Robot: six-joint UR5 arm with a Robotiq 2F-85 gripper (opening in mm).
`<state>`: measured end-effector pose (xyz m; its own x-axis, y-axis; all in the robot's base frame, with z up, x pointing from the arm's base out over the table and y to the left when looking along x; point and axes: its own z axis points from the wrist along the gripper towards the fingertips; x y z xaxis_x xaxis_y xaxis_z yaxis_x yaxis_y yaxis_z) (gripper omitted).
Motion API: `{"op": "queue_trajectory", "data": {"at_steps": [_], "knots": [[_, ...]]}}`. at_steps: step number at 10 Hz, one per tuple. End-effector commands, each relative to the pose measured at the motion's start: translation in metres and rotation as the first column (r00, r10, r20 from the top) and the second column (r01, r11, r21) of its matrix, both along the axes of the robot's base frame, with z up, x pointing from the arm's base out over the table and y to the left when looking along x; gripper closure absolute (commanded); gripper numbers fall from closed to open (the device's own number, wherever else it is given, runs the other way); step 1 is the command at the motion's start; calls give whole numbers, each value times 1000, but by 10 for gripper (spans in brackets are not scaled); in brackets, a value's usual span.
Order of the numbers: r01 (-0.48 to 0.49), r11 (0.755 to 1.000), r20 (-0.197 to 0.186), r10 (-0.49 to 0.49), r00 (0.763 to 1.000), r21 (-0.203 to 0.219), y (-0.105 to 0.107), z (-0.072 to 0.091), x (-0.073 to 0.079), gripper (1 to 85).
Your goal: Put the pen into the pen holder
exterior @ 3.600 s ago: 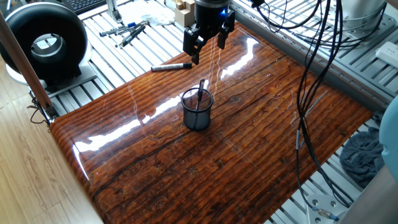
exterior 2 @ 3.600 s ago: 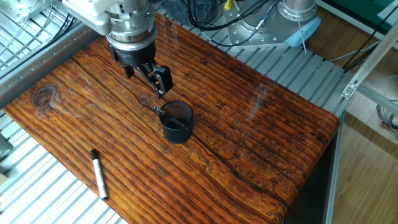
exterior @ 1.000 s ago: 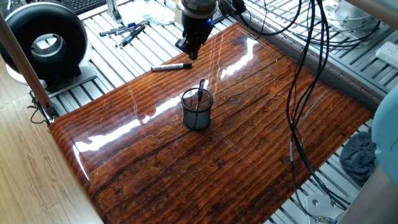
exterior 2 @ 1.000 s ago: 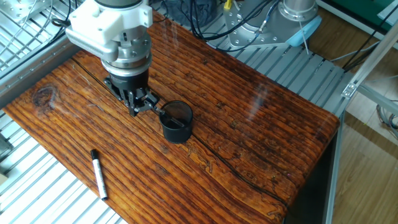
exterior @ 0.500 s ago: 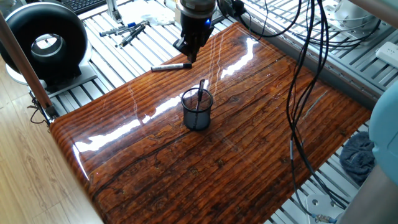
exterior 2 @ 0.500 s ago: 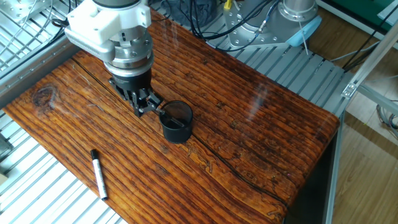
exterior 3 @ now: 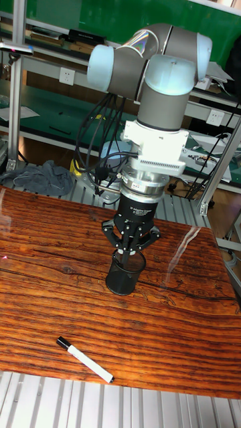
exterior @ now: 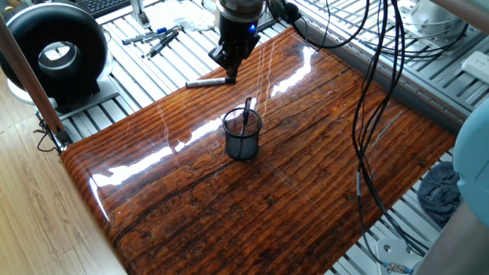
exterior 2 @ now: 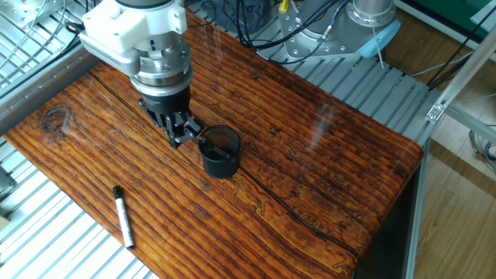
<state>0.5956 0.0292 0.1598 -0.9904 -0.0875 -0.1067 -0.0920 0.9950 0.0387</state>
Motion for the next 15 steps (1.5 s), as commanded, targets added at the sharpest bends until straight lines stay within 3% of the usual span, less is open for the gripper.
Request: {"op": "queue_trajectory", "data": {"at_steps": [1, 3, 5, 8, 9, 12, 13, 15], "knots": [[-228, 970, -49, 225, 973, -82, -4, 2, 10, 843], [-349, 929, -102, 338, 936, -125, 3, 3, 26, 843], [-480, 865, -93, 471, 877, -144, 10, -10, 55, 843], [-610, 776, -51, 611, 790, -158, 8, -34, 84, 810], [-631, 758, -41, 634, 772, -167, 6, -41, 89, 787], [-653, 730, -17, 664, 747, -202, -7, -61, 105, 740], [-660, 729, -10, 670, 742, -182, -8, -67, 106, 740], [-665, 730, -24, 671, 742, -154, -7, -69, 99, 843]]}}
